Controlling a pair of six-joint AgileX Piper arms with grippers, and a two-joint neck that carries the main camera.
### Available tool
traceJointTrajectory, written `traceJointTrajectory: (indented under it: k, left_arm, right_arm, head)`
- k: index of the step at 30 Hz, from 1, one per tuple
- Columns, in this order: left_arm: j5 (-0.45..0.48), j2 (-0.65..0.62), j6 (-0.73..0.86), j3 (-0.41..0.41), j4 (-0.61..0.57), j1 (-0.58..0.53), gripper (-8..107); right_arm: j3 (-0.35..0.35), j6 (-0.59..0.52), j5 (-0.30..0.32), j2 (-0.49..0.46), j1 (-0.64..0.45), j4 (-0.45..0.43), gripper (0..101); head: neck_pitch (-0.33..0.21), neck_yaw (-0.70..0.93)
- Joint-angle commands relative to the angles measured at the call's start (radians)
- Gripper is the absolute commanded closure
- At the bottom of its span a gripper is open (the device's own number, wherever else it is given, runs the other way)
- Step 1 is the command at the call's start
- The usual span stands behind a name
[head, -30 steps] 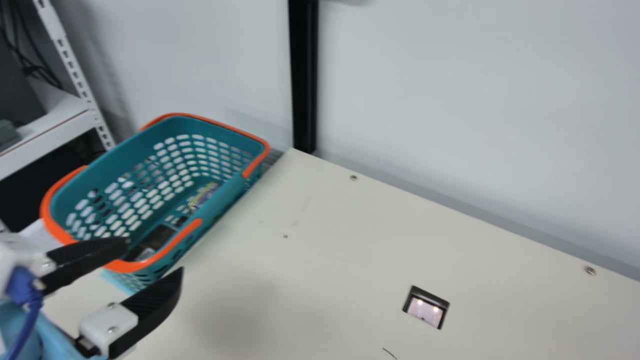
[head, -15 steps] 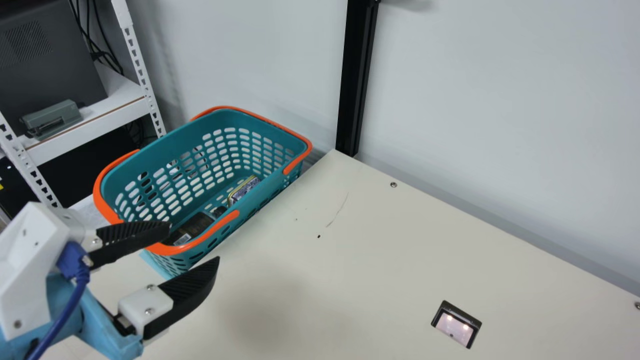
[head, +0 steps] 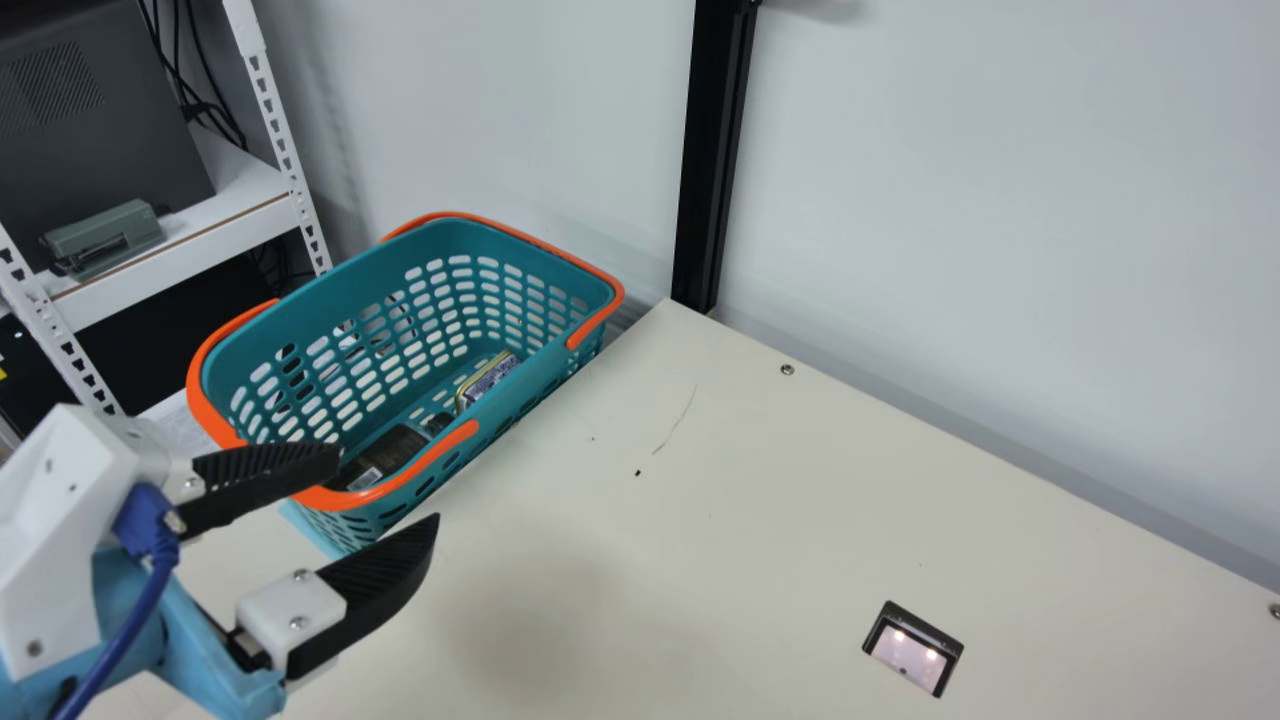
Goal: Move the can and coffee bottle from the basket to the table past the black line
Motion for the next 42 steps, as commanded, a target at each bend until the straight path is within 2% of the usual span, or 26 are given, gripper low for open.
traceJointTrajectory:
  k: [1,7,15,22,31,42]
  left_arm:
    - [-0.005,0.013,-0.010,-0.014,0.001,0.010,9]
    - [-0.043,0.121,-0.069,-0.092,0.016,0.054,9]
    - [-0.154,0.434,-0.083,-0.258,0.010,0.166,9]
    - [-0.196,0.722,0.009,-0.438,-0.035,0.304,9]
    - [-0.141,1.021,0.201,-0.679,-0.089,0.441,9]
    - [-0.031,1.278,0.264,-0.882,-0.060,0.467,9]
  right_arm:
    - [0.000,0.000,0.000,0.000,0.000,0.000,0]
    - [0.000,0.000,0.000,0.000,0.000,0.000,0]
    - [0.000,0.000,0.000,0.000,0.000,0.000,0]
    - [0.000,0.000,0.000,0.000,0.000,0.000,0]
    - [0.000,0.000,0.000,0.000,0.000,0.000,0]
    - [0.000,0.000,0.000,0.000,0.000,0.000,0]
  head:
    - [-0.027,0.016]
    - [-0.027,0.016]
    - [-0.027,0.016]
    - [-0.027,0.016]
    - [-0.027,0.016]
    - [-0.027,0.016]
